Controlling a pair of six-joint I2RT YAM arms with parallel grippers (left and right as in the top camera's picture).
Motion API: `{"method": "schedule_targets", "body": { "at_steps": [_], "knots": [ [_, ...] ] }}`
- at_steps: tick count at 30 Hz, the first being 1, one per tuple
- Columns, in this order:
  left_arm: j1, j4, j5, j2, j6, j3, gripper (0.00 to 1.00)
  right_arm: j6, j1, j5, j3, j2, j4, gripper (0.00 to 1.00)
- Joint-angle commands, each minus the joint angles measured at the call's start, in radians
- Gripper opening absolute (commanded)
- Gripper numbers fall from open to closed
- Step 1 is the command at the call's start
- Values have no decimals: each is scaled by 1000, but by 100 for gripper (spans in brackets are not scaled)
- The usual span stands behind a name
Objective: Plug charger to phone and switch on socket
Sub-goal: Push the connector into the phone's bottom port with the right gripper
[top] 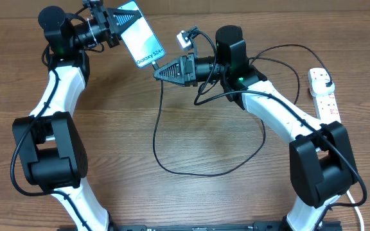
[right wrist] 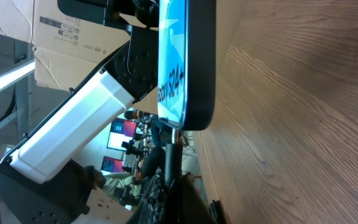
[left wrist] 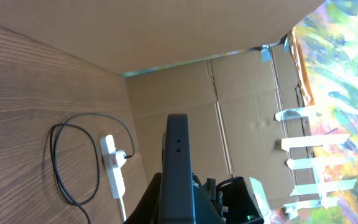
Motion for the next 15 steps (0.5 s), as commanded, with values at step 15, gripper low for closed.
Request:
{"method": "schedule_targets", "body": {
  "at_steps": [15],
  "knots": [
    [-38,6,80,-3,2,14,4,76,-3,96,19,-34,21,4]
  ]
}}
